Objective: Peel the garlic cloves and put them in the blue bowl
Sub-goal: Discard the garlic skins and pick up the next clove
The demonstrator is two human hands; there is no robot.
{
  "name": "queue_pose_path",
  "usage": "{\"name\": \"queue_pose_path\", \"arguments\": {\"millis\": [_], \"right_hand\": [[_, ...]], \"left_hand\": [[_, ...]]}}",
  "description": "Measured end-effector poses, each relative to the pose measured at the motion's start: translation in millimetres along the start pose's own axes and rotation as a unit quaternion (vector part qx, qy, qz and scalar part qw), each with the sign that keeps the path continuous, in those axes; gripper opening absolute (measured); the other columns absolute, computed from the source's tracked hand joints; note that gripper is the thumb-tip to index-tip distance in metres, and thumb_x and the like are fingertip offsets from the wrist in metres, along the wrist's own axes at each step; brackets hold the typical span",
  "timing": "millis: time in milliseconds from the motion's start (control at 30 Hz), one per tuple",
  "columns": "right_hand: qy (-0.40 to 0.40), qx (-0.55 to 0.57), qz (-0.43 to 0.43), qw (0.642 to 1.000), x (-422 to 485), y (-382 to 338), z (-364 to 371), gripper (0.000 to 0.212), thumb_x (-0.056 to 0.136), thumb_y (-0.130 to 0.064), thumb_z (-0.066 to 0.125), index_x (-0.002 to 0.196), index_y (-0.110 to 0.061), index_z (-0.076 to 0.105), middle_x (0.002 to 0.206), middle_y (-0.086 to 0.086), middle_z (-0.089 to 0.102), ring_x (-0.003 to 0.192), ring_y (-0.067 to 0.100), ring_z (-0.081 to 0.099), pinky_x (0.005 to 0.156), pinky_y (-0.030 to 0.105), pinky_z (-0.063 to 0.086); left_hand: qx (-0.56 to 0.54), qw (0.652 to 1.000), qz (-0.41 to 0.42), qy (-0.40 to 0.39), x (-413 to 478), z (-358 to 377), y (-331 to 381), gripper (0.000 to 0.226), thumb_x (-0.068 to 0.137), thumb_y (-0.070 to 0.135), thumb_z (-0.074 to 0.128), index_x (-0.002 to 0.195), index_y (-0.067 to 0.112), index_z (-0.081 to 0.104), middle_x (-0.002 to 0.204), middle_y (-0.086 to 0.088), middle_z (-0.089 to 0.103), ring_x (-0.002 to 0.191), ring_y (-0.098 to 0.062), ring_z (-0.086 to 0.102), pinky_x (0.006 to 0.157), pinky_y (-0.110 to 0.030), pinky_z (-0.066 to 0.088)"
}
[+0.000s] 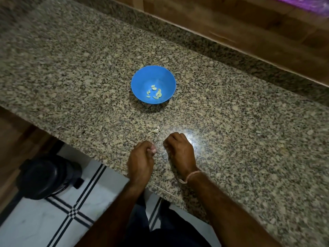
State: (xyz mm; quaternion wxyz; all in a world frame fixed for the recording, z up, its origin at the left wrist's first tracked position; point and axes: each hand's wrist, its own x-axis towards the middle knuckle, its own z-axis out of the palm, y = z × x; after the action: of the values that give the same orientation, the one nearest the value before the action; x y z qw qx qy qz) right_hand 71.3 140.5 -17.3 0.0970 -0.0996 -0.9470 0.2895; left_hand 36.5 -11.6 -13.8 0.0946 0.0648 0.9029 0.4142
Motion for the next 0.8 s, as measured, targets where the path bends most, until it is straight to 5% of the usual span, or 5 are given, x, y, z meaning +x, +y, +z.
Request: {"name": "queue_pose_path", "arguments": {"millis": [200, 300, 400, 600, 800], "right_hand": [[-0.025, -0.031, 0.003, 0.999, -20.3, -14.7, 1.6, 0.018, 0.095, -0.011, 0.067, 0.085, -0.022, 0.057, 0.088, -0.007, 0.054, 0.085, 0.010, 0.037, 0.063, 0.031, 0.030], [-0.030, 0.116, 0.105, 0.987, -33.6, -40.2, 10.5, 0.026, 0.086, 0.002, 0.063, 0.075, -0.021, 0.056, 0.079, -0.005, 0.056, 0.079, 0.015, 0.049, 0.062, 0.037, 0.042], [-0.030, 0.358, 0.286, 0.888, -28.9, -69.0, 23.5, 0.018, 0.086, -0.006, 0.069, 0.072, -0.016, 0.064, 0.070, 0.000, 0.065, 0.070, 0.015, 0.059, 0.064, 0.033, 0.053], [-0.153, 0.506, 0.345, 0.776, -0.3, -159.6, 58.2, 0.014, 0.098, -0.004, 0.070, 0.083, -0.005, 0.069, 0.068, 0.008, 0.069, 0.061, 0.017, 0.063, 0.054, 0.025, 0.051], [-0.235, 0.450, 0.307, 0.805, 3.1, -284.1, 149.5, 0.009, 0.100, -0.005, 0.067, 0.094, -0.005, 0.073, 0.075, 0.001, 0.071, 0.065, 0.007, 0.062, 0.059, 0.016, 0.051]], "left_hand": [[-0.016, 1.000, -0.014, 0.001, -6.7, -6.7, 3.2, 0.022, 0.095, 0.009, 0.065, 0.082, 0.026, 0.063, 0.083, 0.011, 0.066, 0.078, -0.013, 0.063, 0.064, -0.029, 0.048], [-0.043, 0.998, -0.035, 0.014, -13.1, -17.0, 0.3, 0.020, 0.094, 0.007, 0.066, 0.082, 0.023, 0.065, 0.080, 0.011, 0.067, 0.077, -0.010, 0.063, 0.065, -0.029, 0.048], [-0.086, 0.994, -0.061, 0.031, -17.1, -38.8, -8.3, 0.016, 0.095, 0.009, 0.066, 0.084, 0.020, 0.067, 0.080, 0.007, 0.069, 0.077, -0.010, 0.065, 0.067, -0.029, 0.051], [-0.140, 0.978, -0.107, 0.114, -18.0, -119.8, -57.6, 0.022, 0.096, 0.009, 0.067, 0.080, 0.024, 0.067, 0.076, 0.010, 0.069, 0.072, -0.007, 0.064, 0.063, -0.023, 0.047], [-0.160, 0.951, -0.149, 0.221, -38.4, -238.6, -160.5, 0.041, 0.094, -0.002, 0.065, 0.075, 0.033, 0.060, 0.074, 0.010, 0.066, 0.071, -0.005, 0.061, 0.070, -0.028, 0.048]]}}
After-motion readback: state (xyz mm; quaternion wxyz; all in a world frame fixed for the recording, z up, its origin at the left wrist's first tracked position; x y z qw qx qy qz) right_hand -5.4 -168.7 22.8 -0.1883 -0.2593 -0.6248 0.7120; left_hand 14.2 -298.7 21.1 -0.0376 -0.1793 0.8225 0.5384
